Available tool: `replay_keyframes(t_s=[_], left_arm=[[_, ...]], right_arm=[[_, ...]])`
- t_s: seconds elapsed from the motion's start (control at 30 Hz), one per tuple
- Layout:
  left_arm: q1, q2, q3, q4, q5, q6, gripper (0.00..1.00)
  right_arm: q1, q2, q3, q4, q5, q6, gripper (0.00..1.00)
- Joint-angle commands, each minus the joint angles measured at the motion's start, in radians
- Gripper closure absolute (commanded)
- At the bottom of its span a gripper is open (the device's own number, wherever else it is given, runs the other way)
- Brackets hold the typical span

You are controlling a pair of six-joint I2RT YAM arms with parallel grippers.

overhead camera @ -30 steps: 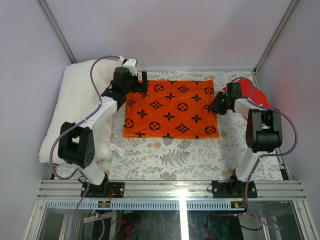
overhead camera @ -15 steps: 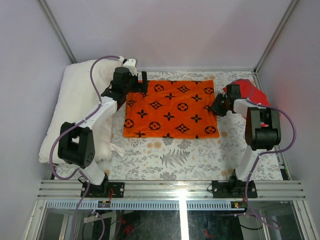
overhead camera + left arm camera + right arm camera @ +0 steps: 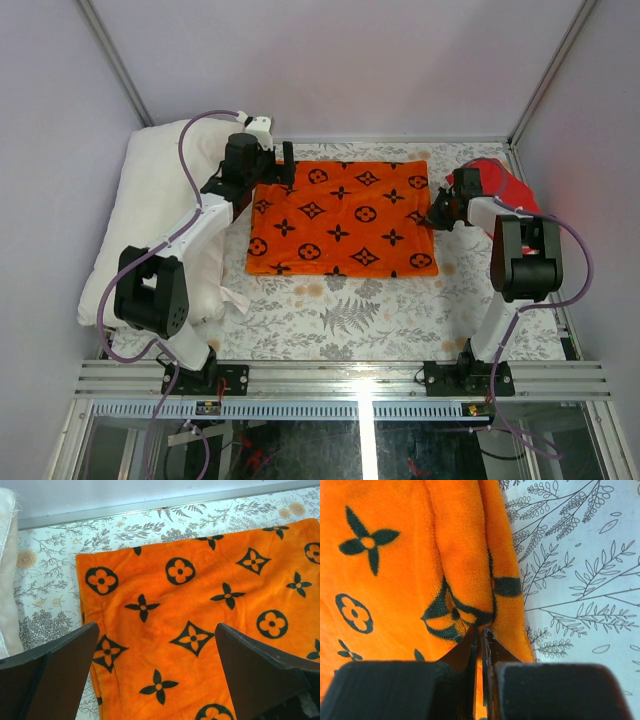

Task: Remove the pillowcase from the pillow
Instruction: Adjust the pillowcase at the center of the board.

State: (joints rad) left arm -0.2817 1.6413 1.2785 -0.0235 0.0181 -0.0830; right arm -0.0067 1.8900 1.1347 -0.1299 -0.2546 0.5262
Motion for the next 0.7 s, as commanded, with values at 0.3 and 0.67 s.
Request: replay_keyframes(t_s=[0.3, 0.67], left_arm=[[-0.002, -0.028, 0.002, 0.009, -0.028, 0.024, 0.00], [-0.002, -0.015, 0.010, -0.004, -0.049, 0.027, 0.00]], right_arm=[[0.001, -0.071, 0.056, -0.121, 0.162, -0.002, 1.00], [0.000, -0.072, 0.060, -0.158, 0.261, 0.007, 0.99]])
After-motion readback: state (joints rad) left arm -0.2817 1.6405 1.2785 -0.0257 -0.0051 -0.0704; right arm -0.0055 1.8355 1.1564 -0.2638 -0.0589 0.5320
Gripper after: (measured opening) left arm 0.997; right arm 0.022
